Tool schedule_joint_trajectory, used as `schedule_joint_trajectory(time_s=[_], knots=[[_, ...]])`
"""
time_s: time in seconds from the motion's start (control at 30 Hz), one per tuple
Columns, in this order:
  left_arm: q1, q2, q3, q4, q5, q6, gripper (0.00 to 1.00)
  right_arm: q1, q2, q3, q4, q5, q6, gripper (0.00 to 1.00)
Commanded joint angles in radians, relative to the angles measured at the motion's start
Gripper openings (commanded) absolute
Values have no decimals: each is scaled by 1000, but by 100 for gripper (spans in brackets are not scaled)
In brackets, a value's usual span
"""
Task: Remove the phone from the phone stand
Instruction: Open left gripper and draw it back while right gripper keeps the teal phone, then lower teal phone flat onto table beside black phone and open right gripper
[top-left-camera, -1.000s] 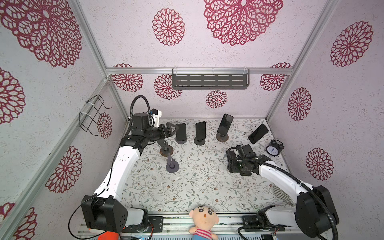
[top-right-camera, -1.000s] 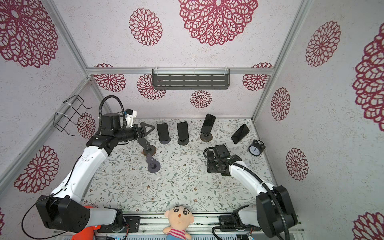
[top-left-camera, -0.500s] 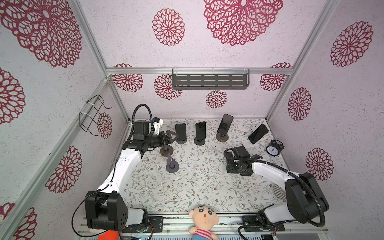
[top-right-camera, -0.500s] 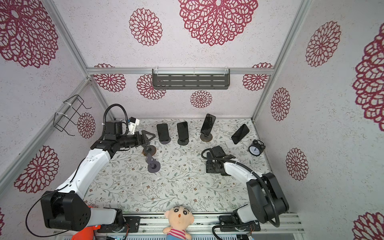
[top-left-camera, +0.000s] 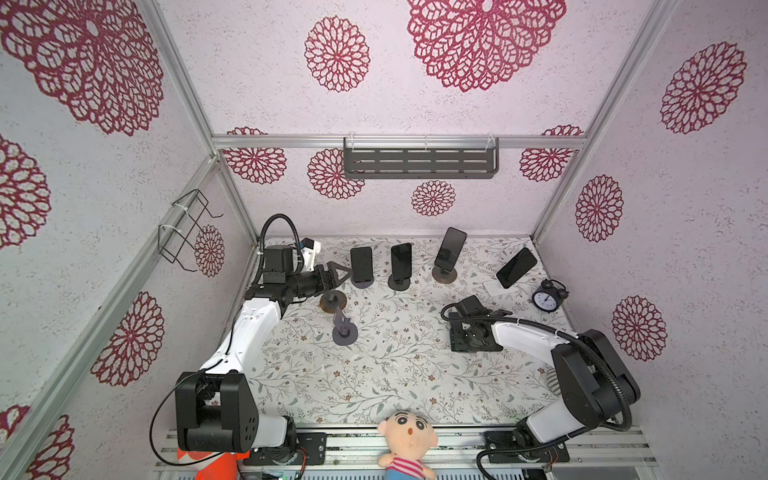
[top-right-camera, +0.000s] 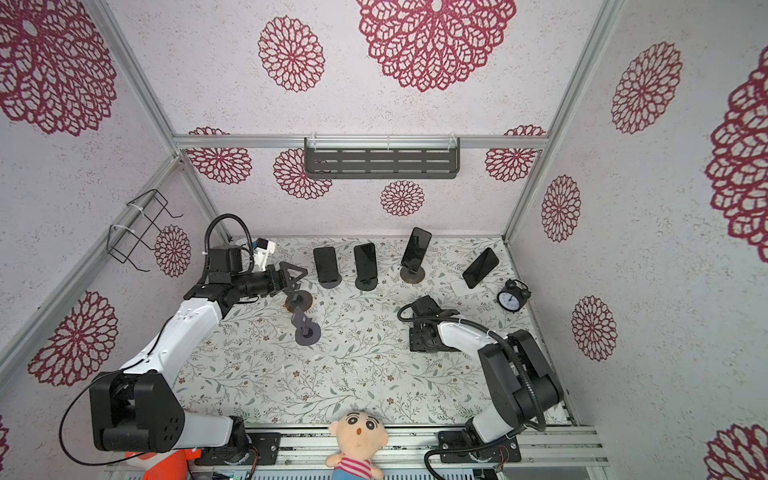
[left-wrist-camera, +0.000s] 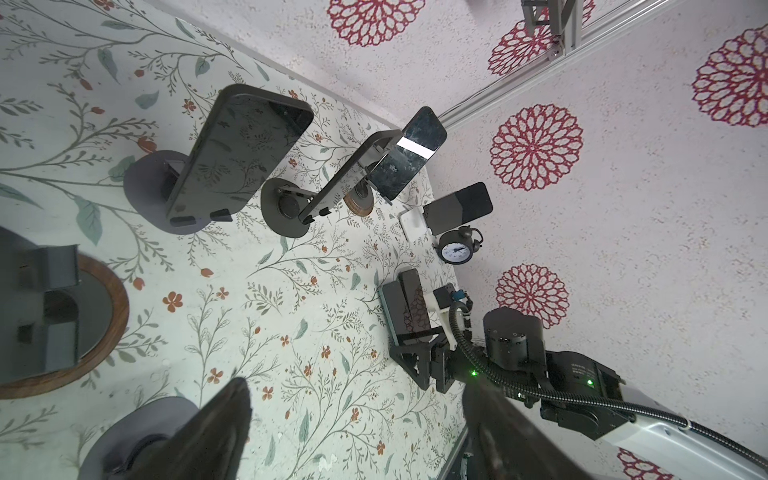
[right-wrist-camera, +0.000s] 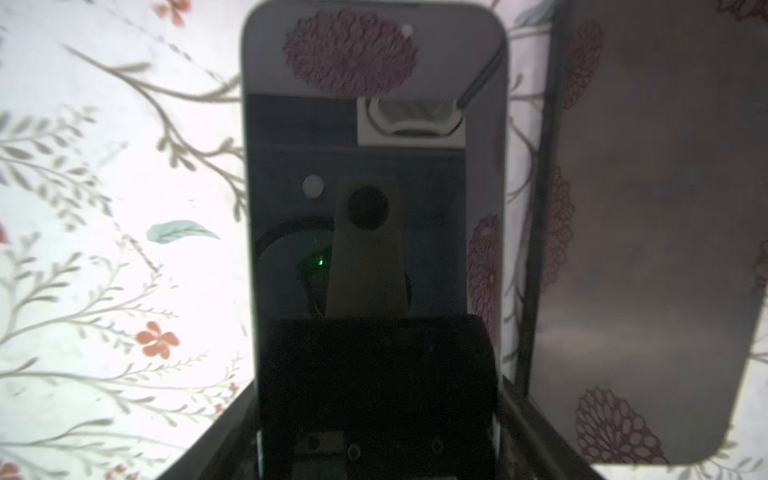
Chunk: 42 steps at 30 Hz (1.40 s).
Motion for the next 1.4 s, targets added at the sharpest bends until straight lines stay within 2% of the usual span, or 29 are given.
schedule_joint_trajectory(time_s=[0.0,0.1,0.3,0.43,0.9,1.2,1.37], knots=[[10,-21,-11,59,35,-6,84,16,10,40,-22,64,42,43],[13,-21,-13,64,39,-11,84,21,21,40,-31,69,56,49],[18,-17,-15,71,45,-17,84,29,33,49,-53,74,60,68],[20,-19,-16,71,45,-17,84,30,37,51,-67,82,60,75],[24,-24,-17,70,44,-17,84,32,32,35,-74,77,73,82],[25,-26,-16,70,48,-17,84,34,14,32,-74,74,74,80],[28,-27,-15,65,43,-13,84,32,-22,132,-121,67,54,80]])
